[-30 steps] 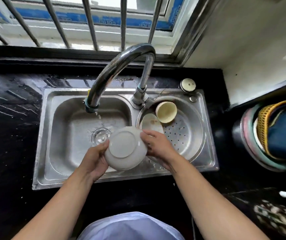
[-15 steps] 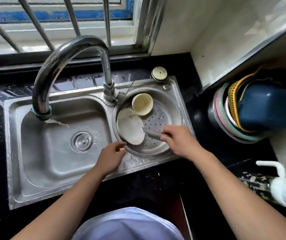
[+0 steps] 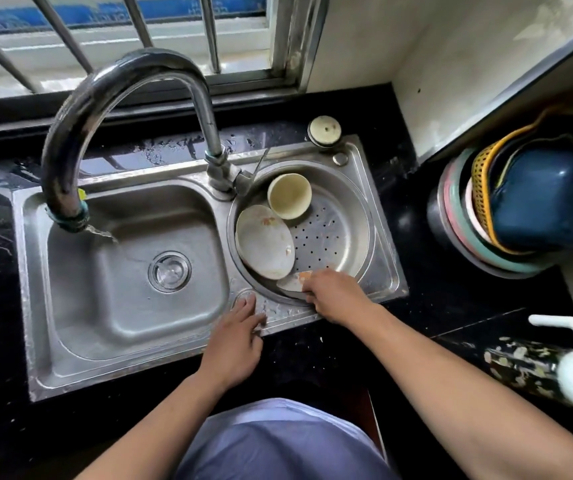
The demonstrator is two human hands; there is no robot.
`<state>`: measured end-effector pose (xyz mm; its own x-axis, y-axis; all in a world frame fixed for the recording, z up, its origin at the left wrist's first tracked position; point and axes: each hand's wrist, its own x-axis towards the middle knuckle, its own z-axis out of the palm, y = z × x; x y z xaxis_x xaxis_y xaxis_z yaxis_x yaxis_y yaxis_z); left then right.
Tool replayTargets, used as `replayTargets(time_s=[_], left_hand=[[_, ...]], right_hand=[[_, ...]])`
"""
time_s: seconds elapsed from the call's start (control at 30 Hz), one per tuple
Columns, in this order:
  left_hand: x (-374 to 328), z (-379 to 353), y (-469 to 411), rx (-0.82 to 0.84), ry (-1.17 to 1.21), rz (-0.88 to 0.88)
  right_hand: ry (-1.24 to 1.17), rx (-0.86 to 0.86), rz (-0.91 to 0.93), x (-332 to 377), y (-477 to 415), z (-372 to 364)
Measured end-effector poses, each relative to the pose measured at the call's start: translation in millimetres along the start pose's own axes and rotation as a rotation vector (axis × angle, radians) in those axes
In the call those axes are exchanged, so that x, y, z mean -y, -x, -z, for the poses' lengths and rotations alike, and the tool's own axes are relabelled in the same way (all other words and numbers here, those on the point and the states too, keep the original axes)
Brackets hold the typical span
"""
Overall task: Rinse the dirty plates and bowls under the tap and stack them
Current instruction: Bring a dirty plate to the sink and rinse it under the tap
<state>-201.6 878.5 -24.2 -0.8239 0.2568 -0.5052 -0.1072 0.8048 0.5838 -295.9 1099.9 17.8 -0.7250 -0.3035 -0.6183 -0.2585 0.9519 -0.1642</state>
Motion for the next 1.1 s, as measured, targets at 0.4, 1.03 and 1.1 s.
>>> replayTargets(time_s=[0.4, 1.03, 1.1], left_hand=[[-4, -3, 4, -0.024, 0.061, 0.037], [-6, 5, 6, 0.003, 0.038, 0.046], [-7, 4, 6, -0.004, 0.042, 0.044]], right_hand=[[-0.121, -0.085, 0.043, -2, -7, -33], [-0.165, -0.098, 0.009, -15, -8, -49], [-0.165, -0.082, 0.008, -16, -8, -49]])
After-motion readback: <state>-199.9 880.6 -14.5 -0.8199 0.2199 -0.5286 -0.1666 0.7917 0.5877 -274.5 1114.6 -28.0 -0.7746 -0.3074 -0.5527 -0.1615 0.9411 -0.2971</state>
